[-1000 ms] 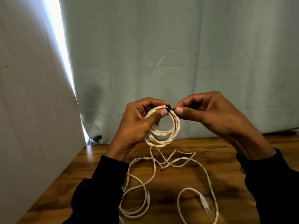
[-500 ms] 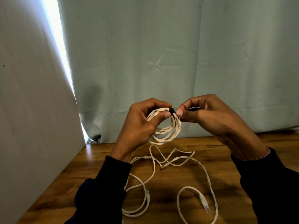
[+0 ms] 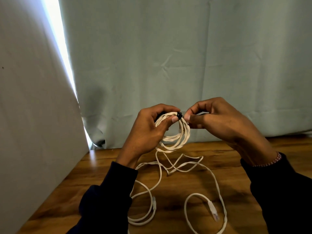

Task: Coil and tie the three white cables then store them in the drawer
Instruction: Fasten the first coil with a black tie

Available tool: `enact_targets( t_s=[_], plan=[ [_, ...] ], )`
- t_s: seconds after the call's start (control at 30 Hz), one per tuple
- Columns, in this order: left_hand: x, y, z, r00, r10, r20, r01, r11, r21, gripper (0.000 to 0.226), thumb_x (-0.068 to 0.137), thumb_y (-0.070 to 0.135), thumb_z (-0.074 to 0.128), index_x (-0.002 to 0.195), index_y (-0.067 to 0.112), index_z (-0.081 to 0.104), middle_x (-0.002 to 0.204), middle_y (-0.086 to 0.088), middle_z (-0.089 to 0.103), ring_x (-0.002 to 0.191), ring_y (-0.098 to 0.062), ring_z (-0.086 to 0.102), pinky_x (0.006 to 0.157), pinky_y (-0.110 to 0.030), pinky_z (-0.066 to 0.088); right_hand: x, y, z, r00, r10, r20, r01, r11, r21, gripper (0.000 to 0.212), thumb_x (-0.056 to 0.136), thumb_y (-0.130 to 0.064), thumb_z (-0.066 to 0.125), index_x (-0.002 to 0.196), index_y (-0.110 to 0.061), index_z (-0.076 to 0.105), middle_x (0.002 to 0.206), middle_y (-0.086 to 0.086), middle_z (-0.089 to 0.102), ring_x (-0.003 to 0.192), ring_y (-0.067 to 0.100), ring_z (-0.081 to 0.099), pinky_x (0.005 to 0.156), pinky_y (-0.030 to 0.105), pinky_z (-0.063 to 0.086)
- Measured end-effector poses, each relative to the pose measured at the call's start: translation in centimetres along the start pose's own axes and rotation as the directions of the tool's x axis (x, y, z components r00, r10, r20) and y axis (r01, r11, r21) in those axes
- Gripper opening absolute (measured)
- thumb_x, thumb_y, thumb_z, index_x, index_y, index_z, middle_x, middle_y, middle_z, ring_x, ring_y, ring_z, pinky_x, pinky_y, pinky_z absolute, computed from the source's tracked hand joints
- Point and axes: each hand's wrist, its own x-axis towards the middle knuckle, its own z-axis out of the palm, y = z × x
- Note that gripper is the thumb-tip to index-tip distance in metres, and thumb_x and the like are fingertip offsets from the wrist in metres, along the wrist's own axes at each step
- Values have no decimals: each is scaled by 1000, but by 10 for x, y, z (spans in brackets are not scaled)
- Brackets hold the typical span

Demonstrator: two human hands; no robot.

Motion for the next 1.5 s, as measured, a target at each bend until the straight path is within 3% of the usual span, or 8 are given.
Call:
enact_targets(
  t_s=[0.17,0.33,0.77,0.9,1.07,1.17,1.5],
  plan=[
    [-2,4,3,999,12,38,-14,999,39,21,95,14,65,115,17,71,104,6,73,94,-7,68,76,-19,56,-1,-2,-9,993,30,114,-34,999,27,14,92,-6,65,84,-11,75,83,1,77,81,10,74,75,22,58],
    [-2,6,3,998,12,60,-16,997,78,21,94,14,67,115,16,71,106,7,73,98,-4,68,86,-22,56,0,-3,-10,987,72,144,-87,992,97,14,92,0,62,86,-4,74,84,7,77,79,14,75,65,16,57],
    [-1,3,5,998,49,50,-54,994,92,22,92,11,70,113,12,73,104,3,74,97,-9,69,87,-28,58,3,4,-5,986,67,152,-95,977,190,15,91,5,61,86,-1,73,91,15,75,83,19,74,71,20,58],
    [-1,4,1,998,38,49,-42,996,76,21,92,10,69,113,11,73,103,1,74,97,-10,70,86,-27,58,2,3,-4,987,36,159,-73,969,234,9,90,1,65,88,-2,73,91,12,76,84,18,74,71,19,57],
    [-2,6,-2,999,36,20,-37,999,27,20,93,9,67,113,14,69,103,3,73,95,-8,69,82,-20,56,1,1,-4,993,0,119,-19,987,157,8,91,-14,69,92,-10,76,85,1,77,83,11,74,70,16,57],
    [-2,8,-3,999,47,19,-47,999,-7,20,94,8,66,113,13,68,102,1,73,94,-11,70,81,-22,57,-2,-1,-8,992,-18,128,0,991,135,12,91,-20,68,93,-11,76,85,0,77,83,9,74,71,15,57],
    [-3,10,0,996,75,37,-76,997,30,16,98,11,61,112,17,66,102,1,72,93,-10,69,82,-22,58,-3,-1,-12,984,-12,179,-22,982,187,16,93,-17,65,94,-5,75,84,6,77,83,15,75,73,19,58]
  ],
)
